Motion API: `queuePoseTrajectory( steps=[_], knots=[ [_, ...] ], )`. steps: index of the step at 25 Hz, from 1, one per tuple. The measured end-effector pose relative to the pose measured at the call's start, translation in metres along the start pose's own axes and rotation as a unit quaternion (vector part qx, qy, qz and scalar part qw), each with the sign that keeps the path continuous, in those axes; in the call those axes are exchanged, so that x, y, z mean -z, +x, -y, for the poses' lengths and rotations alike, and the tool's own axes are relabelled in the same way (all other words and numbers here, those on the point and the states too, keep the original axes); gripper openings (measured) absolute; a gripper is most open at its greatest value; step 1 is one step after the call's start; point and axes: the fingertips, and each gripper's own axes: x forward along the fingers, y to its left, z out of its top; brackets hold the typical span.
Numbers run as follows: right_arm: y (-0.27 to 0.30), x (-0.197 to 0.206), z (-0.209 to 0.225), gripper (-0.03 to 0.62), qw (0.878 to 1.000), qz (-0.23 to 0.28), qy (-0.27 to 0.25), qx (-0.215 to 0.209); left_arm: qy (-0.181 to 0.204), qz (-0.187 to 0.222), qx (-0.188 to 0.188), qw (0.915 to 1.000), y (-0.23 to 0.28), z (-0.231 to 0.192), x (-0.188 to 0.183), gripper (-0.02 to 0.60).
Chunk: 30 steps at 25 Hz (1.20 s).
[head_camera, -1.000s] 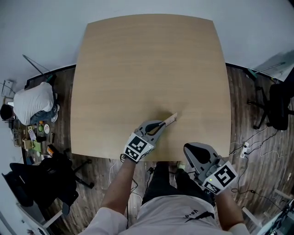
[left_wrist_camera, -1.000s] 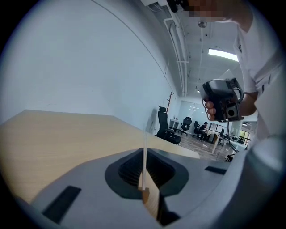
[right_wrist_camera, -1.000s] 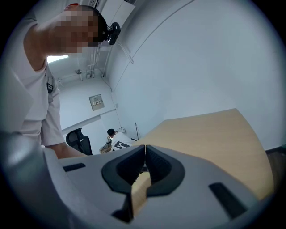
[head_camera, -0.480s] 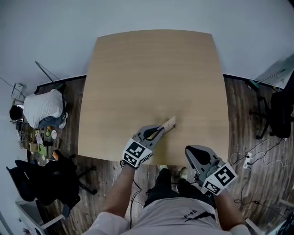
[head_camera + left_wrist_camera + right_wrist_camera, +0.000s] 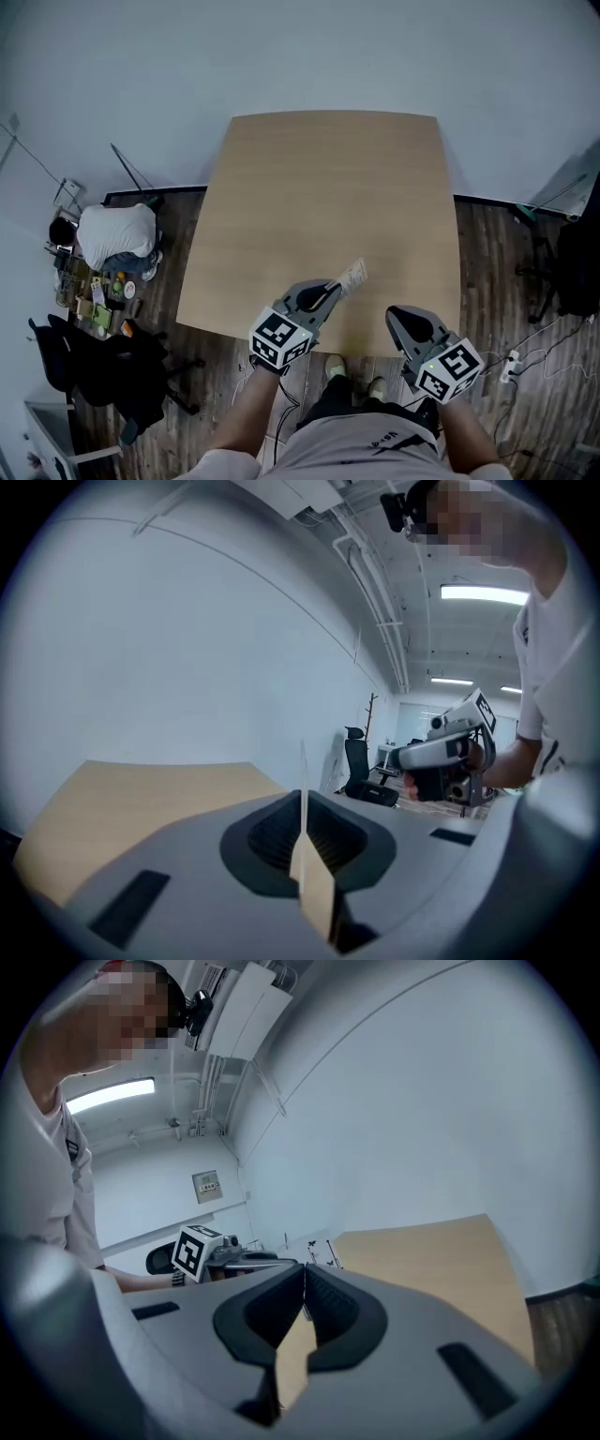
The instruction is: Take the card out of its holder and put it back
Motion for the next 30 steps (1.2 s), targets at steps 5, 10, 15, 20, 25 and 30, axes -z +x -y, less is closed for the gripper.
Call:
queuePoseTrajectory(
  steps=[5,10,15,20,25,30],
  knots=[
    [-0.016,-0.016,-0.014,0.012,1.000,0.001,-0.015,-0.018,-0.028,0.014,-0.007,0.9995,-0.020,0.038,-0.029,0.025],
    [-0.037,-0.029,-0.027,0.012,0.999,0.008,-0.028,-0.036,-0.053,0.022,-0.030,0.9979,-0.038,0.071,-0.049,0.025],
    [-0.058,-0.041,-0.040,0.012,0.998,0.021,-0.036,-0.053,-0.054,0.030,-0.044,0.9972,-0.053,0.103,-0.062,0.025],
    [-0.076,-0.047,-0.053,0.012,0.996,0.030,-0.045,-0.072,-0.055,0.054,-0.055,0.9956,-0.062,0.127,-0.071,0.025],
    [-0.091,-0.049,-0.064,0.012,0.994,0.040,-0.049,-0.085,-0.042,0.071,-0.069,0.9942,-0.076,0.146,-0.075,0.025],
    [-0.101,-0.049,-0.075,0.012,0.992,0.047,-0.056,-0.098,-0.054,0.078,-0.068,0.9931,-0.084,0.164,-0.075,0.025]
  ],
)
